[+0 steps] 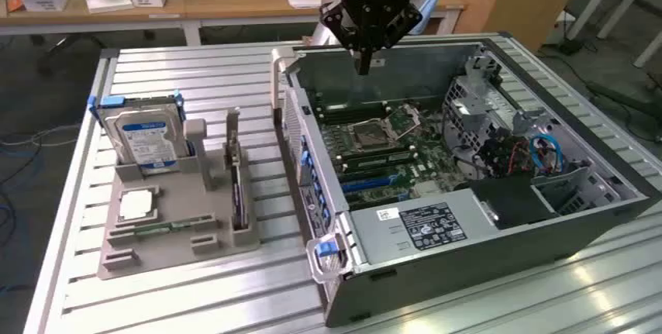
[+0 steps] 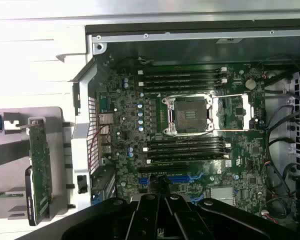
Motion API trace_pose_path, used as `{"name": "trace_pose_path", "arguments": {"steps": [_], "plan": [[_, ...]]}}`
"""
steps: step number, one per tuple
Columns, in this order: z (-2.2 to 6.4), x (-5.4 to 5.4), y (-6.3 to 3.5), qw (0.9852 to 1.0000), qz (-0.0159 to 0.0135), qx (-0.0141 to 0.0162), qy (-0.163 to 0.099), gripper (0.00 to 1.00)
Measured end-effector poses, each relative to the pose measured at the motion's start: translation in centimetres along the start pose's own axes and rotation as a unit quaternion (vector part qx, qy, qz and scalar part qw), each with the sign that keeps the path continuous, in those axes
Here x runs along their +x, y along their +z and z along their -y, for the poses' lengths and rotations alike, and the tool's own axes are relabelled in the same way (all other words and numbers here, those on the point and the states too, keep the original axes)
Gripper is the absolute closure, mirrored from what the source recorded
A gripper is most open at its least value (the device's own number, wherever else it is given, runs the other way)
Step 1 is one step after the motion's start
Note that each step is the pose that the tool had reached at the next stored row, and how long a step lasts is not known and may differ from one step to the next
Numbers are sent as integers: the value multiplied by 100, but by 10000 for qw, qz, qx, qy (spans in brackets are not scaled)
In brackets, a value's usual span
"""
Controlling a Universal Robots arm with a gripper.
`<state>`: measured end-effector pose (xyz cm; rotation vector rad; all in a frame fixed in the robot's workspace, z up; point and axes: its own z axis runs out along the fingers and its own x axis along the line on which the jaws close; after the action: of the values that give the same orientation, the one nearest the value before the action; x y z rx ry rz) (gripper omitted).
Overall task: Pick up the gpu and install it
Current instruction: 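Reach for the gpu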
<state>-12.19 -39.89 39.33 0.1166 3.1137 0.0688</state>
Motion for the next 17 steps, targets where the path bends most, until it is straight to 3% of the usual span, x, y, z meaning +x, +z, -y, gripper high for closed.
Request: {"name": "trace_pose_path", "arguments": {"steps": [10, 17], "plan": [[1, 6, 0, 10000, 0, 0, 0, 90], [17, 228, -6, 10000, 0, 0, 0, 90]]}}
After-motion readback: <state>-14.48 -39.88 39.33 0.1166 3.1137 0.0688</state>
